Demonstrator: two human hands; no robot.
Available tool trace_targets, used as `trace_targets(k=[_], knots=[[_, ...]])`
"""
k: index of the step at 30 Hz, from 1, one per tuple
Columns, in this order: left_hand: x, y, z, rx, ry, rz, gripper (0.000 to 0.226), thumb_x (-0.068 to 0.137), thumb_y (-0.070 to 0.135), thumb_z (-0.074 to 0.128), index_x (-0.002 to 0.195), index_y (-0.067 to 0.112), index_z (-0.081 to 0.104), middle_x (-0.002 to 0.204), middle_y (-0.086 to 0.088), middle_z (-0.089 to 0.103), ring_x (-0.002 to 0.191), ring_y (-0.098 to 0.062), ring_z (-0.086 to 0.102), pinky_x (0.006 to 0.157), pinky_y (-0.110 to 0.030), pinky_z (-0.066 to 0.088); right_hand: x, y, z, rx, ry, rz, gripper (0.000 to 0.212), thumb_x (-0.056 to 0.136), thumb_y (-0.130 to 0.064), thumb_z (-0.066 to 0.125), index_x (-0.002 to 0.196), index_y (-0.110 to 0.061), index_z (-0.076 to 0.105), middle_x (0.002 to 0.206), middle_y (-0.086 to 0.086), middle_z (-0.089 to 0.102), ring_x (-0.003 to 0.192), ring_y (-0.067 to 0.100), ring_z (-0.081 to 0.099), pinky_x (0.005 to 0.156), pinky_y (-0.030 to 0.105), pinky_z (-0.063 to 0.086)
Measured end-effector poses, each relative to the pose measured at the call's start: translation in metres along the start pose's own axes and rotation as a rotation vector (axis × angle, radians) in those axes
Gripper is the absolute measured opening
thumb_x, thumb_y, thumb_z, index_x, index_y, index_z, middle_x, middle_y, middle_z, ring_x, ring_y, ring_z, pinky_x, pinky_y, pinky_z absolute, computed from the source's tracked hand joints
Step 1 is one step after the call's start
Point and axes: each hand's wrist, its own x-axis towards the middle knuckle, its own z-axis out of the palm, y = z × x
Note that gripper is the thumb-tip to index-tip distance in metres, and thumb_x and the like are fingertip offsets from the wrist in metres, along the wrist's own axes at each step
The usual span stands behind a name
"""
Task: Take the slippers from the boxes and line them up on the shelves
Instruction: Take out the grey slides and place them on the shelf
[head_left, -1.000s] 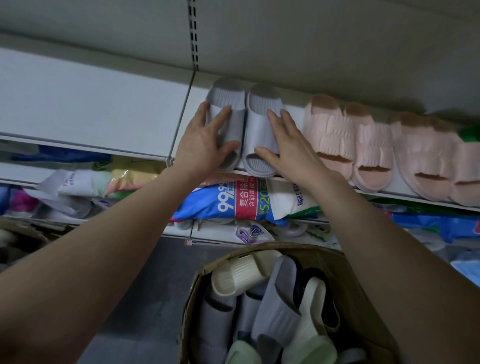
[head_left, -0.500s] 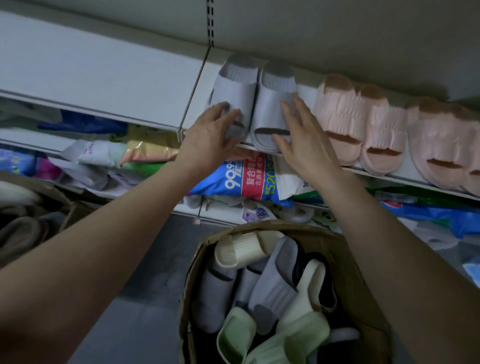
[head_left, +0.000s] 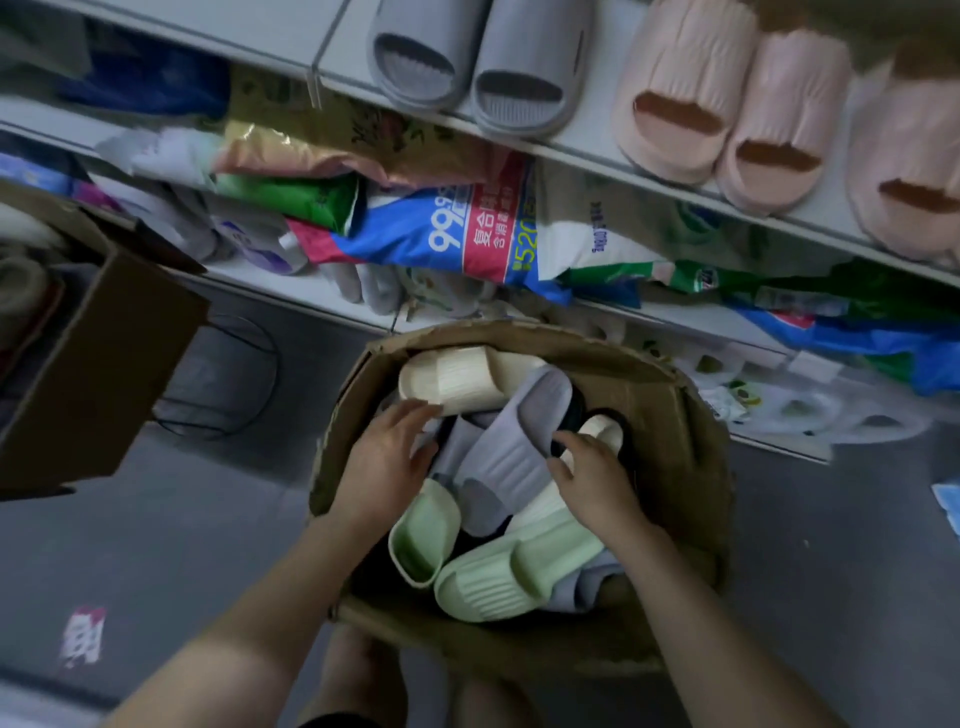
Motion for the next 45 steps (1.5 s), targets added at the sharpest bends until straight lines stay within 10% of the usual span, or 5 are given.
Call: trace_targets(k=[16, 26, 32, 39, 45], knots=[[-0.048, -0.018, 0.055, 0.122, -0.256, -0.120, 0.035, 0.090, 0.020, 0.059, 0.123, 0.012, 0.061, 0.117, -0.013, 0.062, 0.096, -0.036, 0.062, 0.075, -0.042, 0.054, -0.003, 0.026, -0.024, -0.113, 0.207, -0.002, 0.027, 0.101, -0.026, 0.042, 0.113, -0.018, 0.065, 0.109, 0.010, 0.061, 0.106, 0.034, 0.051, 0.090, 0.045, 0.043], [0.046, 0.005, 0.103, 0.599, -0.601, 0.076, 0.053, 0.099, 0.022, 0.041, 0.150, 0.016, 0.026, 0.156, -0.003, 0.025, 0.145, -0.025, 0.015, 0.114, -0.032, 0.016, -0.014, 0.065, -0.008, 0.159, 0.094, 0.041, 0.026, 0.100, -0.029, 0.051, 0.120, -0.018, 0.062, 0.112, 0.001, 0.060, 0.107, 0.021, 0.054, 0.085, 0.034, 0.043], [0.026, 0.056, 0.085, -0.187, -0.421, -0.116, 0.050, 0.095, 0.048, 0.048, 0.129, 0.013, 0.057, 0.122, -0.010, 0.064, 0.111, -0.027, 0.060, 0.094, -0.039, 0.047, -0.022, 0.054, -0.019, 0.421, 0.136, 0.007, 0.009, 0.096, -0.027, 0.059, 0.091, -0.022, 0.066, 0.081, -0.015, 0.061, 0.075, 0.000, 0.056, 0.066, 0.022, 0.044], [0.000, 0.046, 0.072, -0.442, -0.568, -0.432, 0.080, 0.071, 0.046, 0.080, 0.140, 0.023, 0.045, 0.125, 0.004, 0.060, 0.114, -0.016, 0.059, 0.095, -0.040, 0.051, -0.043, 0.066, -0.010, 0.555, 0.105, 0.079, 0.022, 0.100, -0.018, 0.050, 0.112, -0.033, 0.061, 0.116, -0.014, 0.062, 0.109, 0.002, 0.056, 0.086, 0.025, 0.047], [-0.021, 0.015, 0.051, -0.497, -0.433, -0.516, 0.082, 0.066, 0.054, 0.078, 0.137, 0.023, 0.048, 0.123, 0.003, 0.063, 0.109, -0.017, 0.061, 0.092, -0.045, 0.052, -0.059, 0.119, 0.048, -0.314, -0.074, 0.242, 0.042, 0.095, -0.009, 0.047, 0.136, -0.020, 0.045, 0.138, 0.006, 0.048, 0.132, 0.027, 0.040, 0.102, 0.037, 0.040]])
